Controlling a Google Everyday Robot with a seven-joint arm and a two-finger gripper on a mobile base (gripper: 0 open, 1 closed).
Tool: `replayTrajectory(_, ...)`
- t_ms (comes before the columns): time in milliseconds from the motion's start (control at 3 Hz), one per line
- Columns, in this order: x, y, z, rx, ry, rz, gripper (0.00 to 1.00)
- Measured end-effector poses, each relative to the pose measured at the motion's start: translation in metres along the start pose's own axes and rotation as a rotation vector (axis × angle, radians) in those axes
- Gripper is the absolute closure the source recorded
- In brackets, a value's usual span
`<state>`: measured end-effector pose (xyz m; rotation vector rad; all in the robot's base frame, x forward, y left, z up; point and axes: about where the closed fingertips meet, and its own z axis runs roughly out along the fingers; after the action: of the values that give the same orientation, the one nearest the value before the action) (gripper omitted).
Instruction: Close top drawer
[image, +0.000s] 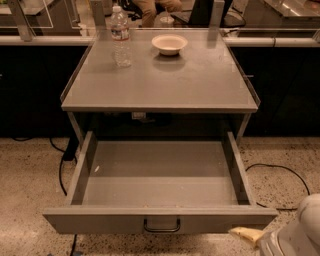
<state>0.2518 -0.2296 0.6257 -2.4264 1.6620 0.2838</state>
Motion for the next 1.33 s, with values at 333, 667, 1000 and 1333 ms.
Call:
replayTrajectory(333,0.009,-0.022,-0.004,0.037,-0.031,0.114,0.0)
replayTrajectory(667,0.014,-0.042,-0.005,0.056,-0.049,0.206,0.0)
replayTrajectory(1000,0.016,-0.055,0.002,0.053,-0.067,0.263,0.0)
replayTrajectory(1333,0.016,-0.068,0.008,0.057,-0.081,0.304,0.0)
